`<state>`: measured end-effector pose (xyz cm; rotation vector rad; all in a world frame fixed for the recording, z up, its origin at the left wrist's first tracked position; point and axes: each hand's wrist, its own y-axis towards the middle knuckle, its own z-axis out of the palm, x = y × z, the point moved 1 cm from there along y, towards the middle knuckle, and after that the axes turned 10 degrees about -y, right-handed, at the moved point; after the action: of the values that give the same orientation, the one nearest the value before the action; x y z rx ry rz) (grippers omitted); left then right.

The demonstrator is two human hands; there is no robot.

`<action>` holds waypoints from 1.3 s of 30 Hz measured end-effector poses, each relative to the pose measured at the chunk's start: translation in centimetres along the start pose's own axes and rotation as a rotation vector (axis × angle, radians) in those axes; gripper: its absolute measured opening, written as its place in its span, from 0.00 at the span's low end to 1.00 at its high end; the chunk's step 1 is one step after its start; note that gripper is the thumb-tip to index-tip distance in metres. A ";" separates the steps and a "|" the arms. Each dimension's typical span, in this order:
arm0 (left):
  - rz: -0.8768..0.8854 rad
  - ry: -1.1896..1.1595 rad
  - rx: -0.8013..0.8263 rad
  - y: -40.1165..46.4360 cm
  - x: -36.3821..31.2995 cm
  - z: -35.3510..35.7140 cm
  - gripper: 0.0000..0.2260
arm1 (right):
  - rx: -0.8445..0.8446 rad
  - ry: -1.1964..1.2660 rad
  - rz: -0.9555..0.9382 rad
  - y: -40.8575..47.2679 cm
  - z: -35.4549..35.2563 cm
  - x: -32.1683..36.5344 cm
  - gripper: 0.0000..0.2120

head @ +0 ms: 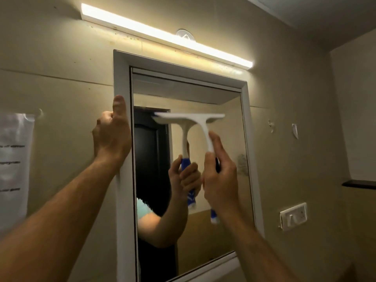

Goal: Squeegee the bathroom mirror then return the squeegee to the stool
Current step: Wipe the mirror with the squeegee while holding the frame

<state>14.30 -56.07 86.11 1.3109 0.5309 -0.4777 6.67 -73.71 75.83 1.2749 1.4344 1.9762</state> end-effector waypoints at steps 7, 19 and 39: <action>-0.018 -0.014 0.003 -0.8 -0.8 -0.2 0.23 | 0.051 0.031 0.030 -0.1 -0.8 0.2 0.19; -0.012 -0.032 -0.012 -0.9 -0.7 -0.2 0.26 | -0.011 0.020 0.011 1.5 -0.1 -0.4 0.18; 0.002 -0.024 0.007 -1.0 -0.8 -0.3 0.22 | -0.024 0.003 0.113 0.0 -2.4 -2.8 0.19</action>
<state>13.05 -55.98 85.83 1.3112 0.5088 -0.4935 6.14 -77.06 74.42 1.3703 1.3634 2.0625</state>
